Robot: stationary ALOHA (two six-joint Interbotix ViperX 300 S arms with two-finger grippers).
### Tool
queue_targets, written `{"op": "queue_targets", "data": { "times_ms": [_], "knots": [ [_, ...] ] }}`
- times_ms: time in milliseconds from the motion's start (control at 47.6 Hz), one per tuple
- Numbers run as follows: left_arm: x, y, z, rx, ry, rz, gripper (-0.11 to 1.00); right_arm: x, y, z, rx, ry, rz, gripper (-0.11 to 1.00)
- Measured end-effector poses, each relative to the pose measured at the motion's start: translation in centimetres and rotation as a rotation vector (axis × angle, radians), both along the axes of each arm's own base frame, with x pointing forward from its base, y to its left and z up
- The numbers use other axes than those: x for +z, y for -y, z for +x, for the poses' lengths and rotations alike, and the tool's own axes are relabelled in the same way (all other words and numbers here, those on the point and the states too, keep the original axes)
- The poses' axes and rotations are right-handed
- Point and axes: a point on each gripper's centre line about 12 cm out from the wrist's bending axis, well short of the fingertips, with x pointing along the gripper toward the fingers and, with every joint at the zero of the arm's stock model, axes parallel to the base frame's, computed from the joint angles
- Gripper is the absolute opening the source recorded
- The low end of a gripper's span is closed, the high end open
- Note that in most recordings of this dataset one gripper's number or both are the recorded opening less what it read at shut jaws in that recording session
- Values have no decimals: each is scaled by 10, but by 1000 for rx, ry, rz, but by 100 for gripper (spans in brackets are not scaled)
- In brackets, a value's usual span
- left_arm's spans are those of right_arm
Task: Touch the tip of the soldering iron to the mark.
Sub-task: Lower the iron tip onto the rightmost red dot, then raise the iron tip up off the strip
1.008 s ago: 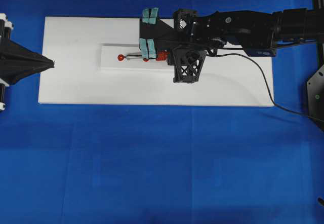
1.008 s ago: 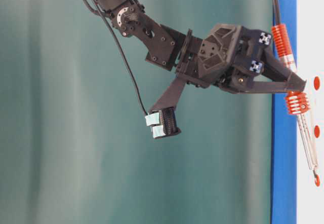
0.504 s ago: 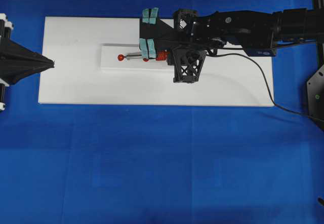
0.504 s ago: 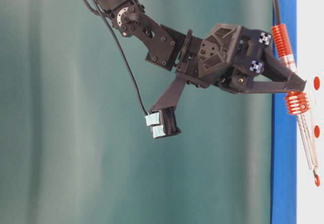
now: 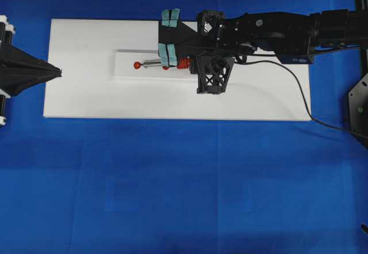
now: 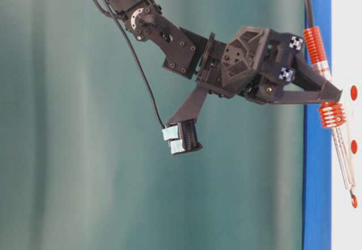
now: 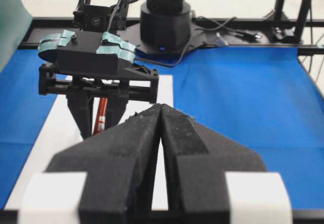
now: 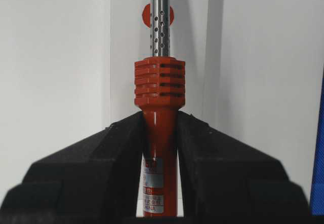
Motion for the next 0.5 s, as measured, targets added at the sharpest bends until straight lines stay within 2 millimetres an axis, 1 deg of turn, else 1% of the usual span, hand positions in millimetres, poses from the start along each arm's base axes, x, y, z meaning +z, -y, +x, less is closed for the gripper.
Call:
{"op": "queue_targets", "data": {
  "times_ms": [105,210,336,504],
  "knots": [
    [0,0,0,0,2,-2,0,6,1,-1,-1,10,-4,7],
    [0,0,0,0,0,0,0,22,-1,-4,5,31,-10,7],
    [0,0,0,0,0,0,0,47,-1,-7,5,65,-20,7],
    [0,0,0,0,2,-2,0,72,-1,-13,7,87,-40,7]
  ]
}}
